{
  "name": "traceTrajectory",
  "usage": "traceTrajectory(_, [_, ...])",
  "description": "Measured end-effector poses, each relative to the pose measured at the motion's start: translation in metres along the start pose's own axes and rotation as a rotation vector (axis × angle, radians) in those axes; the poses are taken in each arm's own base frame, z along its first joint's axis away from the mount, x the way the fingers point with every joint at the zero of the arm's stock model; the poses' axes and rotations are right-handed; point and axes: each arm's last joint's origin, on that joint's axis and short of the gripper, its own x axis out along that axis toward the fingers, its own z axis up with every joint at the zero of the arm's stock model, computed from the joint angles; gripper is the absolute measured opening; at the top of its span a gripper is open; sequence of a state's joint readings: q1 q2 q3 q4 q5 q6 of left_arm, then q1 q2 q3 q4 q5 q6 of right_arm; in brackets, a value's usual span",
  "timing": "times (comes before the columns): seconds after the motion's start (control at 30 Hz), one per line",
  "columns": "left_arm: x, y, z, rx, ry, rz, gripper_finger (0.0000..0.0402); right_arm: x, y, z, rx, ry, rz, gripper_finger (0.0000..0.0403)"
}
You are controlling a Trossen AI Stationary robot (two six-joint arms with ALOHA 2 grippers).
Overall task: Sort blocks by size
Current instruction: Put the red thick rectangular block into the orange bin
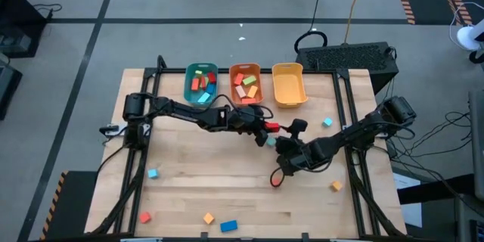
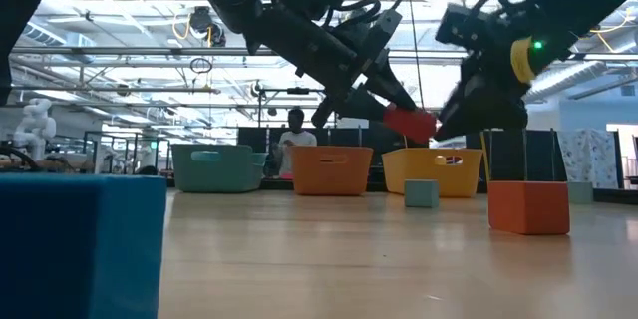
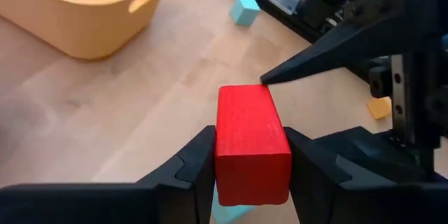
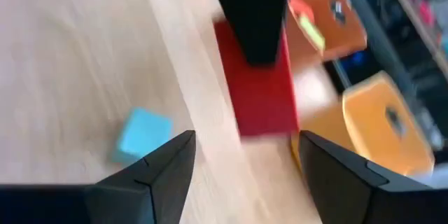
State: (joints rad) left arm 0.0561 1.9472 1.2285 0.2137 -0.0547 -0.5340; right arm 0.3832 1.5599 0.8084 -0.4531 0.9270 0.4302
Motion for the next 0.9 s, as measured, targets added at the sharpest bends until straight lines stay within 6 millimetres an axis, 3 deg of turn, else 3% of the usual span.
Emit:
traceTrajectory(0.4, [-0.004,0.022,0.02,-0.009,-0.021,0.036,0.0139,-0.006,-0.015,-0.026,0.135,0.156,-0.132,0.0255])
traceTrajectory(0.7, [-0.025,0.028,0.049,0.069,-0.045,0.077,0.0139,-0.015,-0.007,-0.029,0.218,0.115,-0.1,0.0256])
traceTrajectory(0.9, [-0.035,0.037,0.057,0.086,-0.045,0.127,0.0139,-0.011,0.001,-0.032,0.275,0.121,-0.022,0.0256])
